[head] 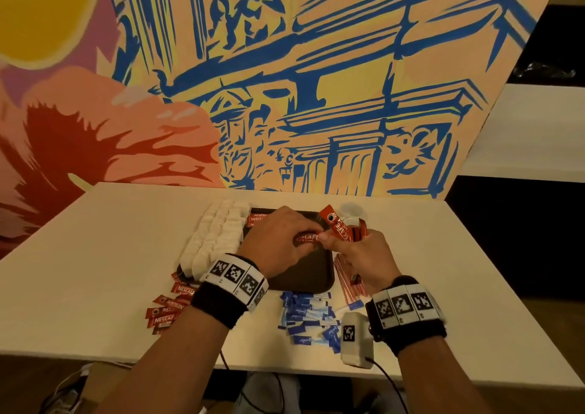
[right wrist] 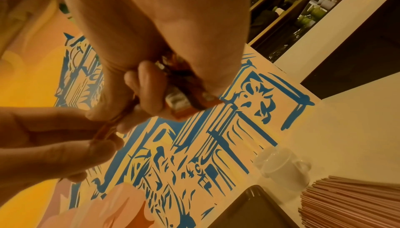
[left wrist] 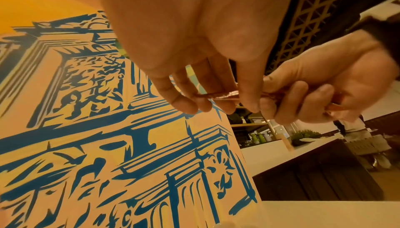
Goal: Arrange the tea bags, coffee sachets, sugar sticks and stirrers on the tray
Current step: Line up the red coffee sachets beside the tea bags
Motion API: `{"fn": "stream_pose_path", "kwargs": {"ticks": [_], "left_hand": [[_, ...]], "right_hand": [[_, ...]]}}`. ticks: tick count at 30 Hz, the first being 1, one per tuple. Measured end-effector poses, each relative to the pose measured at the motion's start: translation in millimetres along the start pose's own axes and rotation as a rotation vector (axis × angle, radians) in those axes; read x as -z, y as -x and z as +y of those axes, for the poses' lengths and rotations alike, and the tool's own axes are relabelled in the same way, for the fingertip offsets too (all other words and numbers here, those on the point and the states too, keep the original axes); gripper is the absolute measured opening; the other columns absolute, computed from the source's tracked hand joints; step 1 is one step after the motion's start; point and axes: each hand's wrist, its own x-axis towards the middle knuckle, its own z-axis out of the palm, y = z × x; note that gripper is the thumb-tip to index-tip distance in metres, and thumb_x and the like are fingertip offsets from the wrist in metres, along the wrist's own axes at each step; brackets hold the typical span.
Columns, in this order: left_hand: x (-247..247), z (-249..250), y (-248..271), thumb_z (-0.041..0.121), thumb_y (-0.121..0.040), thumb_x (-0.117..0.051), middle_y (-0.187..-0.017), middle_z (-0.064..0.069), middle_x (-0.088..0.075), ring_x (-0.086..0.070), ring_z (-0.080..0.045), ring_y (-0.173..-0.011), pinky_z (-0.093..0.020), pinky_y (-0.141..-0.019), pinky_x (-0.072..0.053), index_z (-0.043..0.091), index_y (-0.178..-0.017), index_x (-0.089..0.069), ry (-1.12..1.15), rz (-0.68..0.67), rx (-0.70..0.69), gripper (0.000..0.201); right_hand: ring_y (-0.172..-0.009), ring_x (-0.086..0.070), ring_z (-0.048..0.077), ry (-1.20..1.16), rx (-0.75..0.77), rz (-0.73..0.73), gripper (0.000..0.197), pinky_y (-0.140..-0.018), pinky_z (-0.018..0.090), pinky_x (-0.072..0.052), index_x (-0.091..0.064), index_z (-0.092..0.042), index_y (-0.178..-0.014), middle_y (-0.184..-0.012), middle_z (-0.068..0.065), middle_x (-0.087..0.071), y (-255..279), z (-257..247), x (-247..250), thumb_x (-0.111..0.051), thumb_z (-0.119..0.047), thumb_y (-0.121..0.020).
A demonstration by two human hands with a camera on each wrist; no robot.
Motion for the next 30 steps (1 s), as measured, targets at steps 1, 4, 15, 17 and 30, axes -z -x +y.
{"fn": "stream_pose_path", "kwargs": {"ticks": [1,4,15,17,30], "left_hand": [[0.9,-1.7,-1.6,0.049,-0.091,-0.065,-0.122,0.015,-0.064,-0.047,-0.006,-0.115,-0.027,-0.099,-0.039,0.035,-0.128,-0.063,-0.031,-0.015,-0.004,0.039],[0.1,-9.8,-3.9,0.051,-0.091,-0.064,-0.128,0.013,-0.060,-0.045,-0.007,-0.119,-0.027,-0.100,-0.035,0.036,-0.131,-0.061,-0.049,-0.095,0.022,0.044],[-29.8,-45.7,-6.8,0.030,-0.093,-0.067,-0.108,0.013,-0.069,-0.057,-0.005,-0.095,-0.030,-0.089,-0.049,0.032,-0.118,-0.068,0.123,-0.112,0.134,0.025],[-34.6,-59.1,-10.3,0.032,-0.093,-0.067,-0.108,0.011,-0.066,-0.055,-0.006,-0.094,-0.028,-0.088,-0.048,0.031,-0.119,-0.067,0.105,-0.115,0.146,0.027],[-79.1,-170.9,-38.8,0.024,-0.088,-0.072,-0.101,0.006,-0.070,-0.065,-0.017,-0.095,-0.031,-0.083,-0.051,0.031,-0.103,-0.065,-0.040,-0.393,0.554,0.018]], "right_hand": [[-0.043,-0.054,0.006,0.013,0.021,0.010,0.023,-0.042,0.020,-0.040,-0.076,-0.001,-0.092,-0.065,0.002,-0.068,-0.5,-1.8,-0.8,-0.084,-0.019,-0.081],[-0.072,-0.073,0.012,0.130,0.087,0.021,0.021,-0.071,0.029,-0.055,-0.078,-0.006,-0.088,-0.079,0.002,-0.077,-8.5,-1.5,-3.4,-0.087,-0.022,-0.078],[-0.072,-0.071,0.019,0.316,0.020,0.007,0.027,-0.072,0.033,-0.055,-0.075,-0.004,-0.085,-0.075,0.003,-0.075,-48.8,9.1,-25.2,-0.088,-0.027,-0.076],[-0.058,-0.063,0.010,0.337,-0.057,-0.033,0.039,-0.058,0.028,-0.049,-0.074,-0.003,-0.090,-0.063,-0.004,-0.068,-53.3,13.1,-25.0,-0.083,-0.040,-0.080],[-0.047,-0.041,0.008,0.079,-0.359,-0.053,0.025,-0.038,0.021,-0.028,-0.060,-0.006,-0.105,-0.084,0.010,-0.068,-60.6,60.8,-4.9,-0.051,-0.029,-0.105]]}}
